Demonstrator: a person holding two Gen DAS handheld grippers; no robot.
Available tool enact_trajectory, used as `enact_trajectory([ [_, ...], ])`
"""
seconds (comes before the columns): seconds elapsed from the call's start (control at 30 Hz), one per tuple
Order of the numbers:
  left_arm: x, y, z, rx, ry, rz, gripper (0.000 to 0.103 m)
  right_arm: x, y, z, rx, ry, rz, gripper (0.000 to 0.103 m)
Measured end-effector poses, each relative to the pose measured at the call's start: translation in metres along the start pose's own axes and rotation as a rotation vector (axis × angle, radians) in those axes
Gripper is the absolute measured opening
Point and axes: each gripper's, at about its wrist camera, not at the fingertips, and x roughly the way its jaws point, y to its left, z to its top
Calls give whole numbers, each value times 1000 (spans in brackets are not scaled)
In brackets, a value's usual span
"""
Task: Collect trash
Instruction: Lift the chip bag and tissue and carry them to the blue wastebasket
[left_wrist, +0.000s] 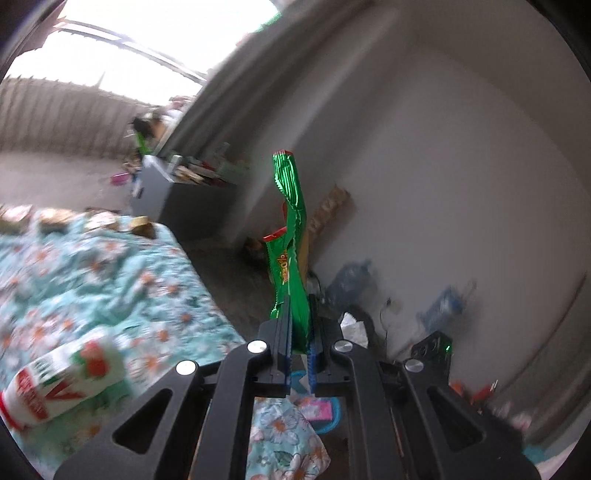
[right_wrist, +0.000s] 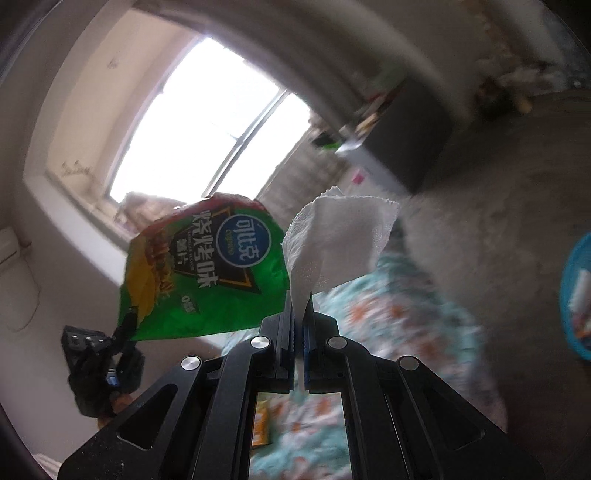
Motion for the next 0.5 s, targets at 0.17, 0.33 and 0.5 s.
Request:
enact_trajectory([
  [0.17,84,-49,-6,167,144,25,5,-47,-61,9,116,-128,-207,2],
  [0.33,172,-93,-31,320,274,30,6,-77,-131,0,292,-191,-370,2],
  [0.5,260,-126,-66,422,365,28,6,-81,-203,-18,479,-199,-456,2],
])
